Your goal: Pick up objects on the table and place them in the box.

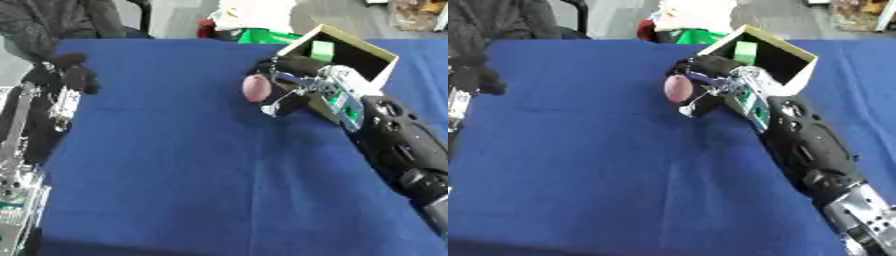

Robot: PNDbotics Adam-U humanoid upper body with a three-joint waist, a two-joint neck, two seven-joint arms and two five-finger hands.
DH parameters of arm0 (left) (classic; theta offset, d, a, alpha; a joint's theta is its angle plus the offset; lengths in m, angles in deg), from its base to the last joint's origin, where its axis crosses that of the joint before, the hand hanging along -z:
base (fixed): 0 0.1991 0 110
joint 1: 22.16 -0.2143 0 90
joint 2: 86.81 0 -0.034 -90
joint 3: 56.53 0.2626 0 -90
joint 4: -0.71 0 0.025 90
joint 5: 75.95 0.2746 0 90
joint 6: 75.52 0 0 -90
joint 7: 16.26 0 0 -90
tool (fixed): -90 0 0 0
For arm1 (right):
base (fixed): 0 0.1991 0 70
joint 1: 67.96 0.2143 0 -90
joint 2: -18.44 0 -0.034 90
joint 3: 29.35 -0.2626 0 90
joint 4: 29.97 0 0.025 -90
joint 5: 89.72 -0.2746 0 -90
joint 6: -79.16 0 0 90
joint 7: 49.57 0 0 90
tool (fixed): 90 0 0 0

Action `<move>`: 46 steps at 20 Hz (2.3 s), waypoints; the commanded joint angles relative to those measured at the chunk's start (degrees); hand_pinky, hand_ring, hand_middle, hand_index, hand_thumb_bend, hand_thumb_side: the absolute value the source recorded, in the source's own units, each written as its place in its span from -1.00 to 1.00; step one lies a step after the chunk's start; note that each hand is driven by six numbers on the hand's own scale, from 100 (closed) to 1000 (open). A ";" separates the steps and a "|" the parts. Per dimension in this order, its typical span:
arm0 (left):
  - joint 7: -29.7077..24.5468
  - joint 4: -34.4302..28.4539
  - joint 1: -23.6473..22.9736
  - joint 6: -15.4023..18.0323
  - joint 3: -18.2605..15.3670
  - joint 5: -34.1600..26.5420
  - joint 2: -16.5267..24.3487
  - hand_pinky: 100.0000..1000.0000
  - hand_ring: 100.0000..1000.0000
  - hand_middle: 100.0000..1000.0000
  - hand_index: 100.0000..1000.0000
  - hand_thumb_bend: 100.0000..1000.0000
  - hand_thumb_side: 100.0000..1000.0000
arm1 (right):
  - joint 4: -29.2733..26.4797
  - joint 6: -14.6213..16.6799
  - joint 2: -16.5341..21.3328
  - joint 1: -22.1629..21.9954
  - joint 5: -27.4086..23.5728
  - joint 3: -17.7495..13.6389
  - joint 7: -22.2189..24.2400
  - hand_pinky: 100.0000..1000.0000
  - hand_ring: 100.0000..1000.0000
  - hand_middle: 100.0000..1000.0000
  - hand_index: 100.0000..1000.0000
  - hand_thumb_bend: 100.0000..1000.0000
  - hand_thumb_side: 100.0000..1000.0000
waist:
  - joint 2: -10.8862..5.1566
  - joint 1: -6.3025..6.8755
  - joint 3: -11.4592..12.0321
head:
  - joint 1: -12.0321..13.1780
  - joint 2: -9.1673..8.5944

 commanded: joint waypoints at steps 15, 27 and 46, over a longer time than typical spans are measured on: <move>-0.48 -1.01 1.27 0.07 0.13 -0.24 0.24 0.19 0.12 0.05 0.51 -0.68 0.31 | 2.15 -1.44 -1.66 0.99 7.76 -0.61 -10.80 0.50 0.48 -0.16 0.07 -0.91 -0.67 | -0.50 0.34 0.04 | -0.65 -0.54; -0.40 -1.02 1.23 0.10 0.00 -0.20 0.21 0.19 0.12 0.04 0.51 -0.68 0.31 | 0.86 -2.75 -1.40 0.43 6.81 -0.21 -19.85 0.36 0.28 -0.58 -0.39 -1.00 -0.97 | -0.55 0.31 -0.89 | -0.40 -0.72; -0.21 -1.01 0.46 0.15 -0.24 -0.02 0.55 0.19 0.11 0.04 0.51 -0.69 0.31 | -14.52 -4.10 2.88 0.27 -3.99 2.26 -19.50 0.33 0.25 -0.62 -0.43 -1.00 -1.00 | -1.73 -0.04 -3.60 | 0.11 -0.29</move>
